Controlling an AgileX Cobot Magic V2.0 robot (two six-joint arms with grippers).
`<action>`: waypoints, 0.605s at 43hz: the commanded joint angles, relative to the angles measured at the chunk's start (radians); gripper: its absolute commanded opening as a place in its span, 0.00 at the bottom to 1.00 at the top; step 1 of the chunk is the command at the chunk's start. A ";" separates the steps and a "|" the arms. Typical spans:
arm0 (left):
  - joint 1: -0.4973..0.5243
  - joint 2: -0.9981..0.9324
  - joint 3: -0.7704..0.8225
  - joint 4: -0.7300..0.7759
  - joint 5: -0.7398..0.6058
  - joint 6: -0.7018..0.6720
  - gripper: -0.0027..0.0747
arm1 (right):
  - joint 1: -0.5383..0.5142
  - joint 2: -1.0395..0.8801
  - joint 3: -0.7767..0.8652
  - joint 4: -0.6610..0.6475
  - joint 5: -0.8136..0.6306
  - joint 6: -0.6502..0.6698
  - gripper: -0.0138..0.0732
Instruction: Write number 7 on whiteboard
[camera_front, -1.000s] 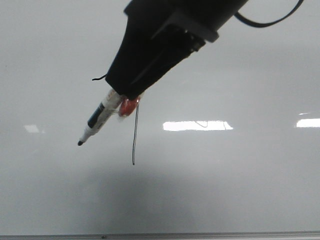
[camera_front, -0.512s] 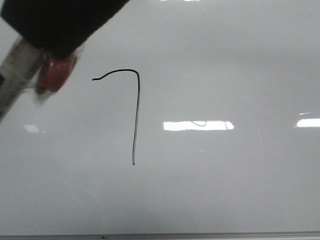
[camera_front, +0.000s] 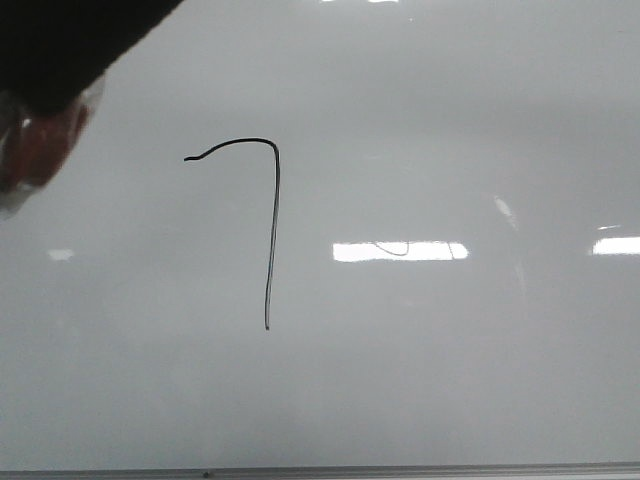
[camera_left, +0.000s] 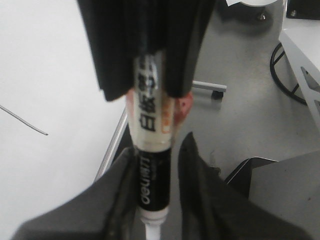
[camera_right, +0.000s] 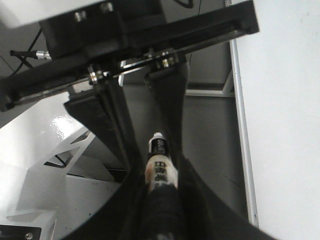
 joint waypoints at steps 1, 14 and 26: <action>-0.011 0.001 -0.038 -0.036 -0.065 0.000 0.12 | -0.002 -0.032 -0.034 0.034 -0.049 -0.014 0.08; -0.011 0.001 -0.040 -0.038 -0.071 -0.002 0.08 | -0.002 -0.032 -0.034 0.034 -0.048 -0.014 0.31; 0.077 0.037 -0.040 -0.034 -0.070 -0.162 0.08 | -0.022 -0.070 -0.034 0.007 -0.038 0.063 0.82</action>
